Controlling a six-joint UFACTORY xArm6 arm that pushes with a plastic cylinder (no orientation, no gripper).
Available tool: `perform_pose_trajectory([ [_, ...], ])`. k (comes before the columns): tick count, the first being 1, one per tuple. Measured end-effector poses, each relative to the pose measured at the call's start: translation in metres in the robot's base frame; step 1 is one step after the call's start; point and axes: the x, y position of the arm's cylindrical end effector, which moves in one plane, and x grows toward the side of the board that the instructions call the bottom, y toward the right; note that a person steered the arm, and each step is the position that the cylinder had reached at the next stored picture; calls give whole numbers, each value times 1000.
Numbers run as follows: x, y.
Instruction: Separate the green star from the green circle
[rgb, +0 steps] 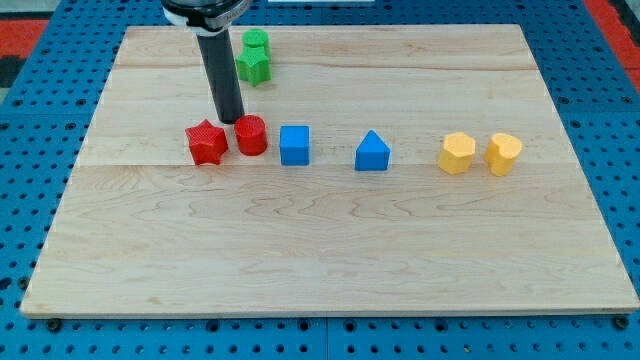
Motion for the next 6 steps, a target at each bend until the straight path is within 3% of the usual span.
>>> perform_pose_trajectory([
  [3,3,28],
  [5,-95,69],
  [6,-114,14],
])
